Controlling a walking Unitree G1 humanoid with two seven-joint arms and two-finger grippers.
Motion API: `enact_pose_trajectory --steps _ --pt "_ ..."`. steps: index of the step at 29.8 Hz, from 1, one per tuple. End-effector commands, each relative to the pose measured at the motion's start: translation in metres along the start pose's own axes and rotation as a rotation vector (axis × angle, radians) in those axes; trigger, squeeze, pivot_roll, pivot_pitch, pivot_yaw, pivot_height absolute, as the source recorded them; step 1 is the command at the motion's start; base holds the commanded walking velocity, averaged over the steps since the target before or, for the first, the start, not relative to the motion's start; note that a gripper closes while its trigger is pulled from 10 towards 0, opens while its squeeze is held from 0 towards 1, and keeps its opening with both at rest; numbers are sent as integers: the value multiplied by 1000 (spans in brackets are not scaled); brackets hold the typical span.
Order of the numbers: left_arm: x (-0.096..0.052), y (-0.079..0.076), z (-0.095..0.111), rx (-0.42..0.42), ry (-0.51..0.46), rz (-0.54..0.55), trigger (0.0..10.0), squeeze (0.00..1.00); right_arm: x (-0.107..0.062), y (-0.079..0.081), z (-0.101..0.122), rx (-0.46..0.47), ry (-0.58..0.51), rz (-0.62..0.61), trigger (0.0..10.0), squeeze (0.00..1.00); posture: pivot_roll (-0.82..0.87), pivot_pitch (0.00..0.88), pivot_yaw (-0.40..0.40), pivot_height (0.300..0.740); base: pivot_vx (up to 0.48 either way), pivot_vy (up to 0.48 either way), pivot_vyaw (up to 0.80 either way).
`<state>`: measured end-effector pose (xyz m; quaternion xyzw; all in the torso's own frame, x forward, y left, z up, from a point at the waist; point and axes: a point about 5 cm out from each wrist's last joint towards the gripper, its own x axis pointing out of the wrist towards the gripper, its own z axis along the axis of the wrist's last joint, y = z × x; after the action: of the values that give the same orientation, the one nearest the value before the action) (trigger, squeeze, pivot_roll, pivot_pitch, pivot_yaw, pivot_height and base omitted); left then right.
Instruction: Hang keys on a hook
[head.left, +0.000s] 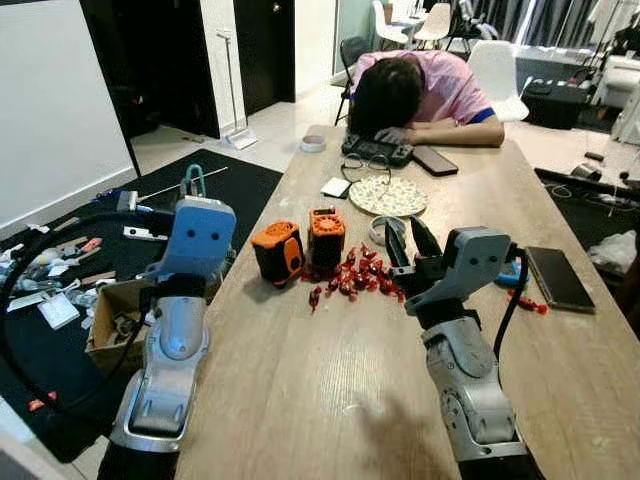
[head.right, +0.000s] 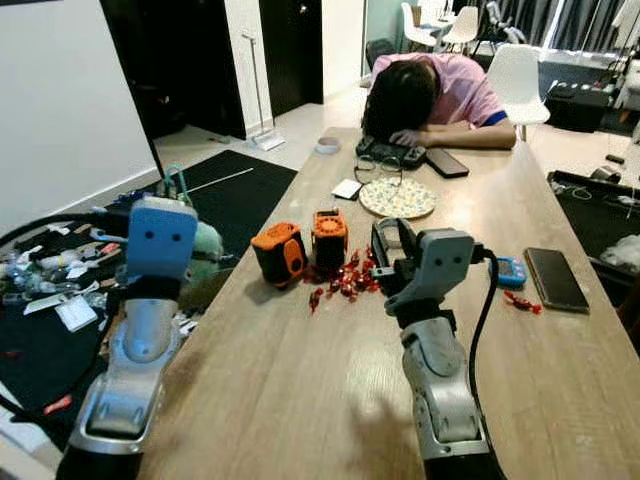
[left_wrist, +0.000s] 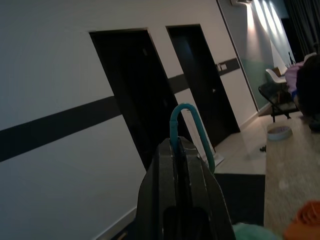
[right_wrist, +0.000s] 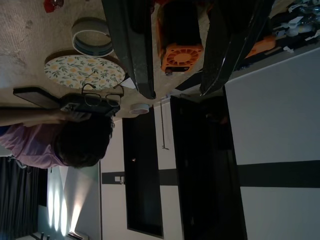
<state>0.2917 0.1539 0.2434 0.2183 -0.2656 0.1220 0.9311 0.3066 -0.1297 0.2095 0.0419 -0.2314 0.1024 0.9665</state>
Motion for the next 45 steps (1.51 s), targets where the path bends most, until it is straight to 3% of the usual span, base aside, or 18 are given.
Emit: enact_pose_trajectory --steps 1,45 --pt "-2 -1 3 18 -17 -16 10000 0 0 1 -1 5 1 5 10000 0 97 61 18 740 -262 0 0" --pt "-5 -1 2 31 -10 -15 10000 0 0 8 -7 22 22 31 10000 0 117 79 8 740 -279 0 0"
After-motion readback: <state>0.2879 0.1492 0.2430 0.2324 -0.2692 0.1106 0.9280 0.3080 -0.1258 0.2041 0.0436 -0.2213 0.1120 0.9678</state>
